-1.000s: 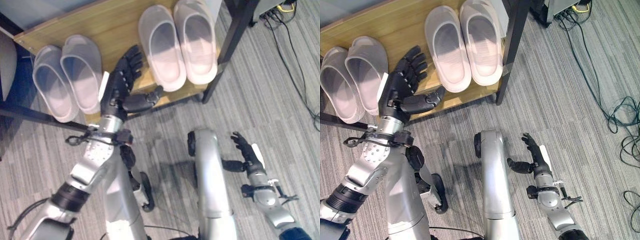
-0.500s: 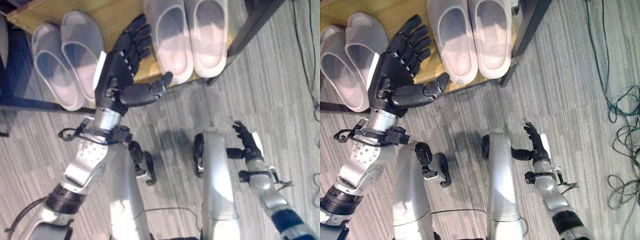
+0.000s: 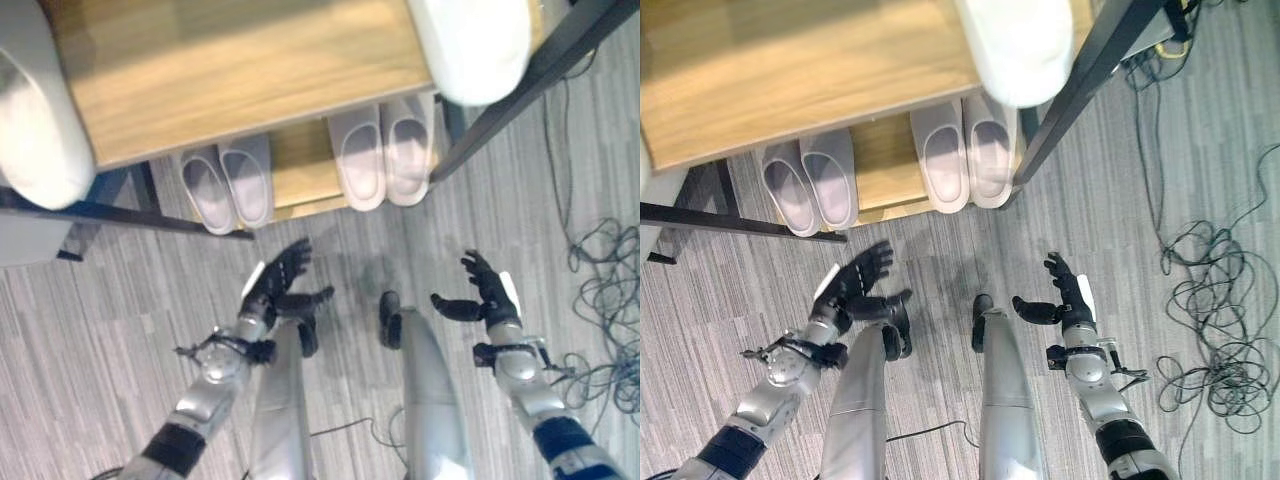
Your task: Arrange the slippers neatly on the shoe rack.
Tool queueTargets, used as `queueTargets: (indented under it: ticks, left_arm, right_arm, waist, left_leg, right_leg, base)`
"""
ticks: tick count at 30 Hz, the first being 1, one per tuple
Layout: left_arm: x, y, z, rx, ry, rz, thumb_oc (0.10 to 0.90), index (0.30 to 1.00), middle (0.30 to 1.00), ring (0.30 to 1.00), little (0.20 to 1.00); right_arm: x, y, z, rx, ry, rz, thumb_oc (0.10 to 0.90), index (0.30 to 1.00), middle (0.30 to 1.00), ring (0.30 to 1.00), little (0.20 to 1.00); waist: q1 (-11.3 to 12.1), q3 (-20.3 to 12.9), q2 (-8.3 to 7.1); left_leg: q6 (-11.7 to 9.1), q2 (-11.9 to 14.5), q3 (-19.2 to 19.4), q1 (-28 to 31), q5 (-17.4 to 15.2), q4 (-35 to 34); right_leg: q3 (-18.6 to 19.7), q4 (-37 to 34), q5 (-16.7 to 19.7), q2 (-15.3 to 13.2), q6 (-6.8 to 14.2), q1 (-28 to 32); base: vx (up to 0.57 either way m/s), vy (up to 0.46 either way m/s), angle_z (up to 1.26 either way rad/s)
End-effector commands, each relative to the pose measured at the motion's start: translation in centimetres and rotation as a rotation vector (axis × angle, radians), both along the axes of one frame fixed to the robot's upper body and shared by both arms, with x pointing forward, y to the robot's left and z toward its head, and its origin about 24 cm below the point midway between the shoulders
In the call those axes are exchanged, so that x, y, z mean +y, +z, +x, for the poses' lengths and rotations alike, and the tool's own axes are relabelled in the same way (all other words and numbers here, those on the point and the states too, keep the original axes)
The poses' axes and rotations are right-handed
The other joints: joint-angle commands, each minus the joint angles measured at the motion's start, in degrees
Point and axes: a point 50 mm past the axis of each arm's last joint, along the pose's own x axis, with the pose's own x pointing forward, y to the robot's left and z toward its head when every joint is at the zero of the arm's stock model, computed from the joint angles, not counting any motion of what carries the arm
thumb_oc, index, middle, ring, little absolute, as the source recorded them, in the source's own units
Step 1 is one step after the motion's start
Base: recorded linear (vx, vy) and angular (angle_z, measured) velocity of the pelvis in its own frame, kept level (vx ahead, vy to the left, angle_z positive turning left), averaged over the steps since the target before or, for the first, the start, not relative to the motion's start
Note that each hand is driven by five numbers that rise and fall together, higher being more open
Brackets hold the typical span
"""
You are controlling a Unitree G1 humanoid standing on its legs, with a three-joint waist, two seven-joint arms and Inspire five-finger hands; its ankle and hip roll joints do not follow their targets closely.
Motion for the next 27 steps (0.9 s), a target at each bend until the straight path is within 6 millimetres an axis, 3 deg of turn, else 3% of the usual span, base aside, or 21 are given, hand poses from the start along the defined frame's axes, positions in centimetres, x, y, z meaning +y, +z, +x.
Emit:
queueTargets:
  ticks: [1, 2, 4, 7, 11, 12, 19, 22, 27]
  left_arm:
    - [-0.7, -0.9, -1.0, -0.036, -0.059, 0.08, 0.8, 0.9, 0.9, 0.9, 0.9]
    - [-0.4, -2.7, -2.0, 0.031, -0.035, 0.121, 0.8, 0.9, 0.9, 0.9, 0.9]
    - [-0.1, -3.5, -2.5, 0.065, -0.025, 0.126, 0.8, 0.9, 0.9, 0.9, 0.9]
    - [0.6, -6.9, -4.5, 0.206, 0.025, 0.184, 0.8, 0.9, 0.9, 0.9, 0.9]
    - [0.9, -9.2, -6.2, 0.318, 0.054, 0.208, 0.8, 0.9, 0.9, 0.9, 0.9]
    - [1.3, -10.6, -7.4, 0.392, 0.077, 0.24, 0.8, 0.9, 0.9, 0.9, 0.9]
    - [1.7, -14.1, -10.8, 0.581, 0.105, 0.346, 0.8, 0.9, 0.9, 0.9, 0.9]
    - [2.0, -15.3, -12.3, 0.662, 0.132, 0.363, 0.8, 0.9, 0.9, 0.9, 0.9]
    - [2.4, -16.3, -13.8, 0.75, 0.181, 0.36, 0.8, 0.9, 0.9, 0.9, 0.9]
  right_arm:
    - [-1.6, -1.5, -2.6, 0.036, -0.028, 0.0, 0.8, 0.9, 0.9, 0.9, 0.9]
    - [-1.7, -2.9, -3.6, 0.098, -0.035, 0.012, 0.8, 0.9, 0.9, 0.9, 0.9]
    - [-1.6, -3.5, -4.1, 0.127, -0.032, 0.014, 0.8, 0.9, 0.9, 0.9, 0.9]
    - [-0.3, -5.9, -5.8, 0.247, 0.015, 0.041, 0.8, 0.9, 0.9, 0.9, 0.9]
    - [1.3, -7.1, -6.6, 0.307, 0.077, 0.089, 0.8, 0.9, 0.9, 0.9, 0.9]
    - [2.8, -7.4, -6.9, 0.321, 0.14, 0.115, 0.8, 0.9, 0.9, 0.9, 0.9]
    - [7.0, -7.3, -7.0, 0.309, 0.287, 0.238, 0.8, 0.9, 0.9, 0.9, 0.9]
    - [9.6, -5.8, -6.2, 0.256, 0.415, 0.287, 0.8, 0.9, 0.9, 0.9, 0.9]
    - [11.5, -3.7, -5.6, 0.175, 0.527, 0.334, 0.8, 0.9, 0.9, 0.9, 0.9]
  waist:
    - [-0.2, -7.5, 0.42]
    - [0.1, -9.1, 0.25]
    - [0.2, -9.7, 0.27]
    - [0.6, -12.5, -0.47]
    - [0.8, -15.4, -0.91]
    - [1.1, -17.2, -1.35]
    - [1.5, -21.7, -2.33]
    - [2.0, -23.1, -2.65]
    - [2.4, -24.0, -2.98]
  left_leg:
    - [0.8, -0.8, -2.8, 9.7, 9.0, -18.4]
    - [-0.2, -0.7, -2.3, 16.3, 11.4, -25.3]
    - [-0.4, -0.7, -2.2, 19.7, 12.4, -28.8]
    - [-1.2, -0.5, -1.7, 30.7, 15.1, -38.4]
    - [-1.4, -0.8, -1.1, 36.0, 16.2, -43.2]
    - [-1.4, -1.1, -0.6, 39.6, 16.5, -45.5]
    - [-1.3, -2.3, 0.8, 46.8, 14.5, -47.5]
    - [-1.2, -2.7, 0.9, 48.8, 13.5, -47.5]
    - [-1.3, -2.9, 0.9, 49.9, 13.1, -47.5]
  right_leg:
    - [-4.7, -14.4, 2.0, -1.6, 4.4, 12.5]
    - [-6.0, -21.1, 3.9, -1.0, 5.2, 19.0]
    - [-6.3, -23.9, 4.8, -0.5, 5.3, 21.9]
    - [-7.2, -34.2, 8.0, 0.4, 6.4, 33.3]
    - [-7.1, -39.9, 9.8, 1.2, 6.9, 39.3]
    - [-7.2, -42.7, 10.5, 1.5, 7.1, 42.9]
    - [-6.5, -48.7, 11.3, 1.8, 7.7, 51.5]
    - [-6.3, -50.1, 11.4, 1.4, 7.8, 54.0]
    - [-6.6, -50.8, 11.3, 1.3, 7.9, 55.6]
  base:
    - [0.19, -0.054, 0.25]
    - [0.13, -0.034, 0.21]
    - [0.18, -0.027, 0.04]
    - [0.23, -0.006, 0.07]
    - [0.18, 0.038, 0.03]
    - [0.2, 0.039, 0.08]
    - [0.15, 0.065, 0.0]
    - [0.08, 0.054, -0.01]
    - [0.03, 0.022, 0.03]
